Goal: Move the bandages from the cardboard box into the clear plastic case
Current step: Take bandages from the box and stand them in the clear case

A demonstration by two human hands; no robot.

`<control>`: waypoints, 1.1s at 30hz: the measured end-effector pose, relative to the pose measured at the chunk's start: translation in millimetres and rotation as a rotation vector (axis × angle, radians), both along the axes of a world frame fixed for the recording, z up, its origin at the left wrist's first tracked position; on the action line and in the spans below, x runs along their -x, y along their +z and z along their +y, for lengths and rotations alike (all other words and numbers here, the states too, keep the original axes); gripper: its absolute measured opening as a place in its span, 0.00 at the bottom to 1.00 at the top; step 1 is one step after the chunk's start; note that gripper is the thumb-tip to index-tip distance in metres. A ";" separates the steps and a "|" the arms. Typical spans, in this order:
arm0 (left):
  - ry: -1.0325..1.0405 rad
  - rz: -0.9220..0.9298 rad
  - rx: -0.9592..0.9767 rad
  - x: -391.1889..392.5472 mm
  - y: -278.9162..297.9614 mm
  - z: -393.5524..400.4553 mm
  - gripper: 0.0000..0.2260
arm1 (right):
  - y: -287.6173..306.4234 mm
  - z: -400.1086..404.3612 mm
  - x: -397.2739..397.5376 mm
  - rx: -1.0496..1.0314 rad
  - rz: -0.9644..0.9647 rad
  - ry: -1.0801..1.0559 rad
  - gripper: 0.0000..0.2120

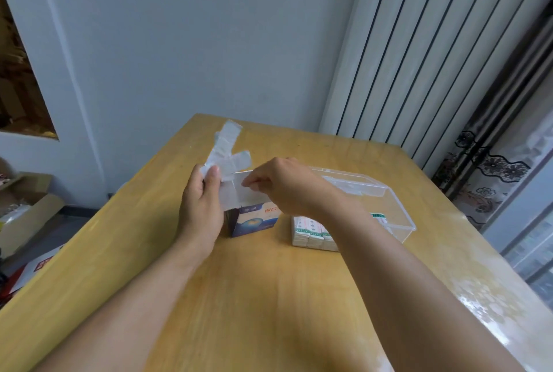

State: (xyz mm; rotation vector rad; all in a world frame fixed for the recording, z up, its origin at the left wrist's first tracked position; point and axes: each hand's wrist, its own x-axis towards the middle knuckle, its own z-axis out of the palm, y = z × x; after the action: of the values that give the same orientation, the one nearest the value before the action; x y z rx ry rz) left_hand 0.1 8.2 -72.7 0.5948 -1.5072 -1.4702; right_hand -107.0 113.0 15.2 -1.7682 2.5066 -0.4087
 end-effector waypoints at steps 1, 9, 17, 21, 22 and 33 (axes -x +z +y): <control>-0.029 0.064 -0.115 0.9 0.9 -1.1 0.12 | 4.5 -7.6 1.2 -0.056 0.027 0.003 0.13; -0.095 0.032 -0.310 4.2 -4.3 -5.9 0.11 | -1.5 -60.1 -0.7 -0.704 0.194 0.104 0.12; -0.016 -0.046 -0.371 9.3 -14.5 -8.9 0.12 | -9.4 -75.9 -0.1 -0.778 0.263 0.099 0.02; -0.006 -0.059 -0.357 10.4 -14.9 -8.2 0.12 | -9.6 -73.4 -1.9 -0.796 0.299 0.102 0.07; 0.000 -0.072 -0.339 10.5 -14.9 -8.1 0.12 | -10.4 -73.4 -0.7 -0.787 0.300 0.097 0.04; -0.021 -0.150 -0.242 10.1 -14.0 -0.9 0.13 | -33.2 -64.2 -0.1 -0.700 0.351 0.157 0.08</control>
State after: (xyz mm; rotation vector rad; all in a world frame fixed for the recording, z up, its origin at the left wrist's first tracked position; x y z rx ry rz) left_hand -10.0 7.4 -86.7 0.8525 -1.4617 -1.6692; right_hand -107.0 48.8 -18.0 -1.7942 2.2373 0.7553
